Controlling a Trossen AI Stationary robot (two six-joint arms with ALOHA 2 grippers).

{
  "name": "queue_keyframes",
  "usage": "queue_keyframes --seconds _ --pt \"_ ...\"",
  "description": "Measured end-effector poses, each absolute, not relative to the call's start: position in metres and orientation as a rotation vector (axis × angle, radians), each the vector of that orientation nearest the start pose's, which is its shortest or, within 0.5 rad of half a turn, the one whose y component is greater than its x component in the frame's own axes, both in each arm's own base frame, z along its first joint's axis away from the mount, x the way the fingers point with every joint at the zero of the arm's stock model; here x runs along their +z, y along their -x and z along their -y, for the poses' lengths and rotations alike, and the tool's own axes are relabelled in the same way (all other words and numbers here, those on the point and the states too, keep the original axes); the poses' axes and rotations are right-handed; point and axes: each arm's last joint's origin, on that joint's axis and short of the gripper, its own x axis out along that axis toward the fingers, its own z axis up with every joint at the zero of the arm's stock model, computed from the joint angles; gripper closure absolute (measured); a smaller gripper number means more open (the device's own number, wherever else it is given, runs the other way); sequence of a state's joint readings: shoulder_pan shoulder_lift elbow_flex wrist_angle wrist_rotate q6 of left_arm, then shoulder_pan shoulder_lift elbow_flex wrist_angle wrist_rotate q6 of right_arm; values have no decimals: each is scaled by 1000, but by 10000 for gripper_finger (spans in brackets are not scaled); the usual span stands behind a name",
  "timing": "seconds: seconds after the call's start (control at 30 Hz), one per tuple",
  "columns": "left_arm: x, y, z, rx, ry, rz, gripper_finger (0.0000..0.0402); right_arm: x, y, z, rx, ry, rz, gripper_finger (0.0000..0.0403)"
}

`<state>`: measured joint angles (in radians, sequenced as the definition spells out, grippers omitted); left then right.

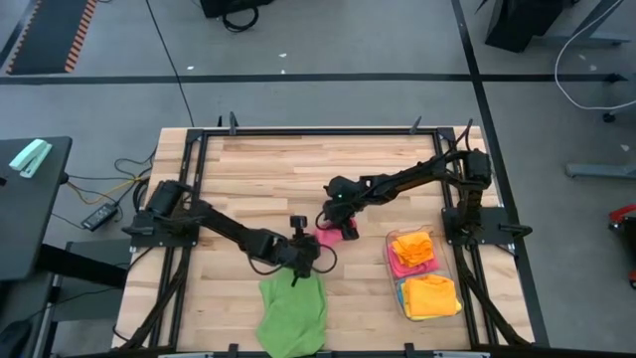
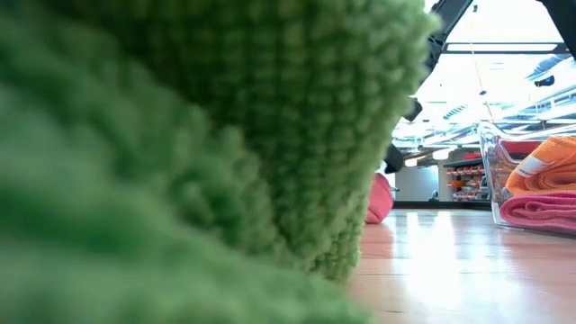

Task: Fold microfiber towels
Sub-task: Fold the pink towel

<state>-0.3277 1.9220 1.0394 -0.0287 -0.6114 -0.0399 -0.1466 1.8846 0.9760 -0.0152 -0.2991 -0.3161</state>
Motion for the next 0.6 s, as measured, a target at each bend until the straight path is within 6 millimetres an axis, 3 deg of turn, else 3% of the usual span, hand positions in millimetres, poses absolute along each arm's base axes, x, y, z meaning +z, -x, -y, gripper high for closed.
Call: queue_keyframes --seconds 0.13,0.33,0.6 --pt "144 -346 104 293 -381 -814 388 121 -355 44 267 97 -872 251" --pt "161 -353 105 303 -302 -685 383 121 -355 44 261 83 -869 251" --pt "141 -366 87 300 -205 -701 297 121 -355 42 263 82 -866 253"
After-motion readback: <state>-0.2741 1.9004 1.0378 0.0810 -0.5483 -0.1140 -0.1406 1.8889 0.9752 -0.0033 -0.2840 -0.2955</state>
